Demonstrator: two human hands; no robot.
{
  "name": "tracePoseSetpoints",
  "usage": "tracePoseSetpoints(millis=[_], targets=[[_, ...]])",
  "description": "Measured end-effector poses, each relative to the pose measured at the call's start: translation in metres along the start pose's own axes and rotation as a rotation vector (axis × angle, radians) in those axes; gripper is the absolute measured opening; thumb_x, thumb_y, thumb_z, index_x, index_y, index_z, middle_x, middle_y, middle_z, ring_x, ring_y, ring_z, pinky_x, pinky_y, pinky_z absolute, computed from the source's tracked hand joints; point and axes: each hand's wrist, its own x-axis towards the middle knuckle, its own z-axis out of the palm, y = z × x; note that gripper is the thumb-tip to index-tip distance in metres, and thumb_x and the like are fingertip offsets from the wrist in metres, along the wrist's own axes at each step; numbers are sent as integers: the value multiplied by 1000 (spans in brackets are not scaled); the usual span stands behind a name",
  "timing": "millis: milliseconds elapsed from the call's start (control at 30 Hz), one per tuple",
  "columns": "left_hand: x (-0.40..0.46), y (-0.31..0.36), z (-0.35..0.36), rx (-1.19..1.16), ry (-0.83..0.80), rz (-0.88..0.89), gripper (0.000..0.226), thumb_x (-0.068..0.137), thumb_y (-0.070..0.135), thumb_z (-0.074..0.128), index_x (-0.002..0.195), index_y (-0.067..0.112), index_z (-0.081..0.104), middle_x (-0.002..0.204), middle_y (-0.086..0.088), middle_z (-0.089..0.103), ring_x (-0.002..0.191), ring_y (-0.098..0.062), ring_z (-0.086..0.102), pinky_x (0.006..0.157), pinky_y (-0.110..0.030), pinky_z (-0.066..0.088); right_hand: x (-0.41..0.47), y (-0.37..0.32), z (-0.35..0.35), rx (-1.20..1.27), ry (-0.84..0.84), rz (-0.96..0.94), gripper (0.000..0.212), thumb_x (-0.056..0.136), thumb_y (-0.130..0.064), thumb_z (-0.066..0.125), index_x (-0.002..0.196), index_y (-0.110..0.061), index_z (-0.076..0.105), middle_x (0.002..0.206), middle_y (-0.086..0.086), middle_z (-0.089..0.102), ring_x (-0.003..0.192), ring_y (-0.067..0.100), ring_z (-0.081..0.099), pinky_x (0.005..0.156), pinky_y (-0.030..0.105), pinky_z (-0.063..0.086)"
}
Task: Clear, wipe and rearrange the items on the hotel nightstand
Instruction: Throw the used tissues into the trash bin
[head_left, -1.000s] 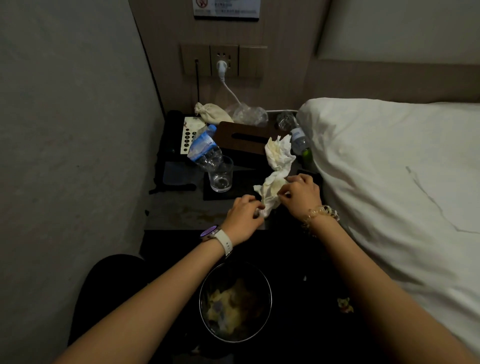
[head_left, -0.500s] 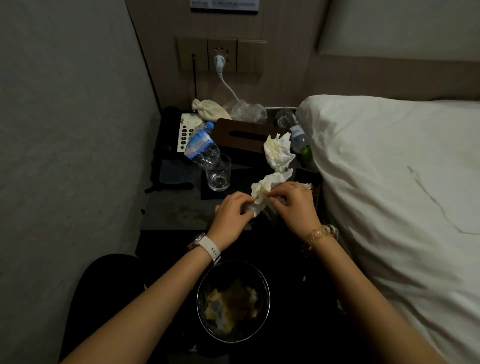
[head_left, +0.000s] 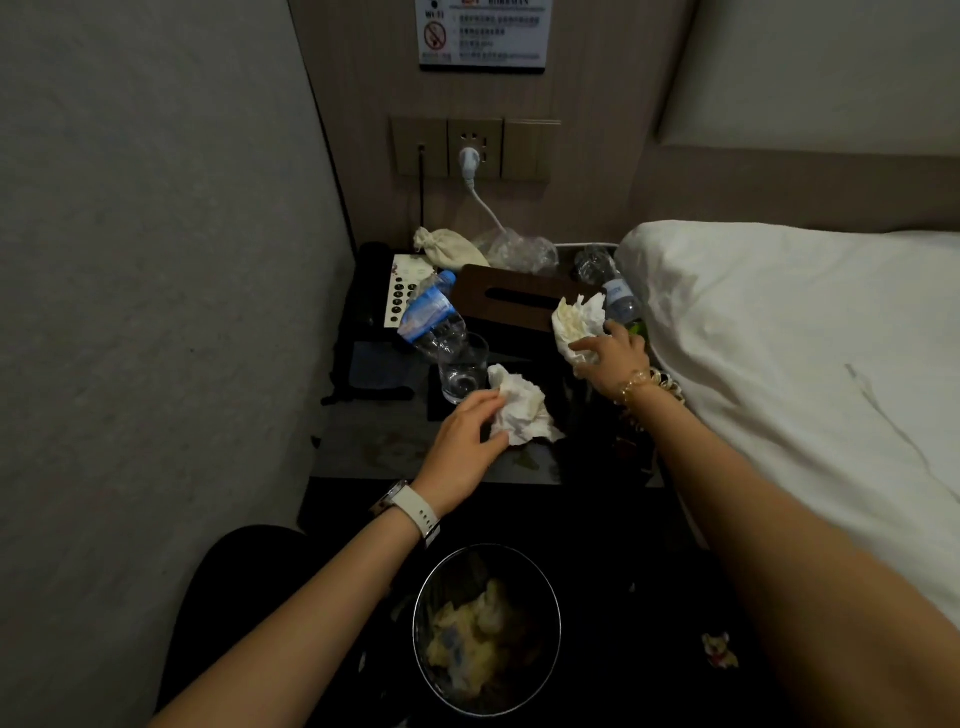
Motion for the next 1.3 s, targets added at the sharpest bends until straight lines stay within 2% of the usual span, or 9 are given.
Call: tracePoseSetpoints(millis=[367, 467, 533, 667, 767, 833, 967, 1133, 1300], targets=[[4, 7, -8, -105, 14, -2, 46, 95, 7, 57, 140, 11, 49, 143, 5, 43, 126, -12, 49, 104, -24, 42, -15, -13, -1, 72, 167, -102, 46, 91, -25, 59, 135, -13, 52, 144, 6, 41, 131, 31, 38, 110, 39, 29], [-10, 16, -17, -158, 137, 28, 32, 93, 1, 57, 123, 7, 64, 124, 6, 57, 113, -11, 58, 92, -13, 46, -44, -20, -12, 341, 214, -204, 39, 91, -17, 62, 128, -4, 59, 134, 10, 49, 122, 26, 48, 100, 26, 38], [-23, 19, -22, -189, 214, 51, 23, 93, -1, 55, 108, 4, 71, 111, 1, 65, 104, -13, 63, 88, -18, 48, -74, -26, -16, 556, 213, -273, 30, 90, -9, 64, 118, 0, 64, 122, 12, 55, 111, 22, 56, 90, 18, 40], [-55, 12, -25, -256, 230, -20, 26, 95, 0, 52, 85, 2, 75, 89, -8, 70, 80, -27, 65, 71, -32, 49, -134, -33, 2, 706, 93, -332, 19, 87, -1, 65, 106, 1, 71, 107, 10, 62, 100, 17, 61, 93, 26, 45], [-81, -2, -16, -260, 169, -125, 30, 94, 1, 53, 76, 9, 76, 76, 2, 69, 69, -15, 62, 66, -26, 46, -166, -33, 32, 692, -31, -278, 17, 87, -2, 67, 102, 0, 73, 104, 9, 66, 97, 17, 64, 91, 27, 49], [-96, -12, -7, -219, 100, -196, 31, 95, 6, 54, 76, 14, 77, 76, 6, 71, 71, -7, 64, 68, -27, 48, -178, -33, 55, 648, -134, -252, 15, 87, -6, 67, 100, -2, 74, 104, 7, 67, 96, 15, 64, 90, 24, 50], [-112, -37, 9, -72, -46, -317, 25, 96, 14, 57, 83, 13, 78, 86, -4, 74, 85, -19, 69, 83, -43, 54, -192, -31, 93, 507, -271, -202, 15, 86, -13, 69, 98, -6, 75, 104, 6, 68, 96, 14, 65, 90, 28, 50], [-121, -51, 19, 84, -290, -352, 18, 94, 25, 59, 99, 22, 77, 101, 8, 72, 95, -6, 66, 89, -31, 52, -194, -32, 111, 346, -409, -274, 28, 88, -20, 65, 116, -16, 69, 116, 5, 61, 105, 16, 60, 86, 18, 44], [-98, -48, -4, 148, -81, -264, 15, 91, 24, 63, 100, 29, 74, 100, 14, 70, 95, -1, 64, 84, -21, 49, -172, -34, 87, 454, -213, -249, 29, 92, -19, 62, 120, -17, 65, 118, 2, 60, 109, 14, 58, 95, 22, 45]])
